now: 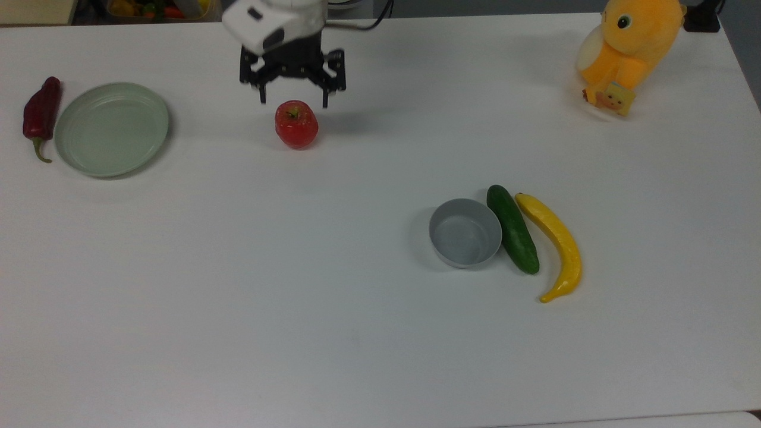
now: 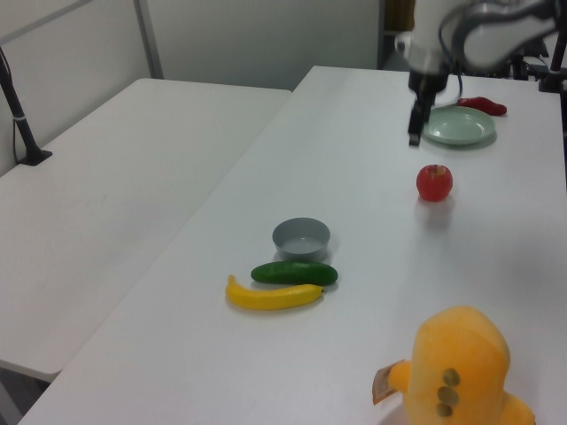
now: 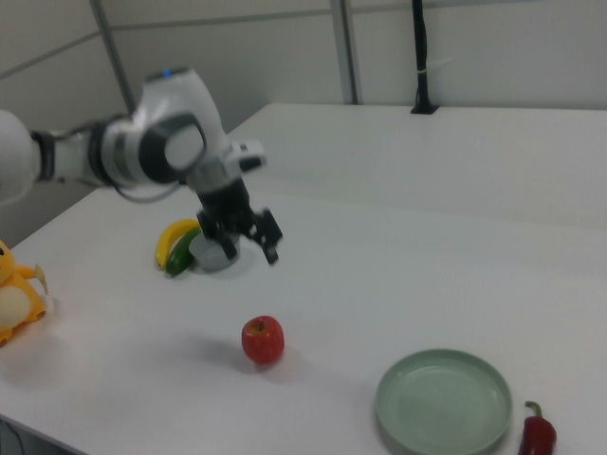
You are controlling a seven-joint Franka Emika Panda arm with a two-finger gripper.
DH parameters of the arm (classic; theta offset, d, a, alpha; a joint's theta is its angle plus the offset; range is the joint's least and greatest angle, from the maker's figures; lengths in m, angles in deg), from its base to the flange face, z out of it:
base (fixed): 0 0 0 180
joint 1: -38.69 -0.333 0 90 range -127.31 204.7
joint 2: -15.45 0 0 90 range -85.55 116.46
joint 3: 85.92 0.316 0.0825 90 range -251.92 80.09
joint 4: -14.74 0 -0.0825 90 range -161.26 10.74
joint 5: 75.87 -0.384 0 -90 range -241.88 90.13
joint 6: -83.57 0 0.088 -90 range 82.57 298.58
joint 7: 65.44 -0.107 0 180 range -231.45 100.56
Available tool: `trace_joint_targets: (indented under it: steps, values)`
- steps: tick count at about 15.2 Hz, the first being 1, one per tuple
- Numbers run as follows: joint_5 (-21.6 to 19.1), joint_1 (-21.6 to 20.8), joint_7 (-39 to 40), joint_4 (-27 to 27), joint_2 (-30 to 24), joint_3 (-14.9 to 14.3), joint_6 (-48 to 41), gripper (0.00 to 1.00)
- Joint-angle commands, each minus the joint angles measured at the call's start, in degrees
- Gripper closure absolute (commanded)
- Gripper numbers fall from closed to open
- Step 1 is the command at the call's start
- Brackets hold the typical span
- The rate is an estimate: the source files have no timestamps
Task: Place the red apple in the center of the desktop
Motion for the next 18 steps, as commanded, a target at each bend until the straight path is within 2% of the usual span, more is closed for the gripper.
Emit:
trace_joint_targets:
  steps: [1, 4, 6, 10, 14, 18]
  values:
    - [-2.36, -1.05, -2.30, 14.30, -0.15, 0.46, -14.66, 0.00]
    - [-4.92, -1.49, -2.30, 21.79, -1.73, 0.46, -24.69, 0.00]
    - [-7.37, -1.23, -2.39, 23.03, -3.22, 0.46, -29.01, 0.00]
    - [-12.21, -0.79, -1.60, 22.42, -4.54, -0.33, -28.77, 0.00]
    - [-12.83, -0.53, 7.34, 20.23, -4.11, -0.42, -24.47, 0.00]
    - [-13.19, 0.09, 7.98, 20.13, -3.75, -0.50, -21.73, 0.00]
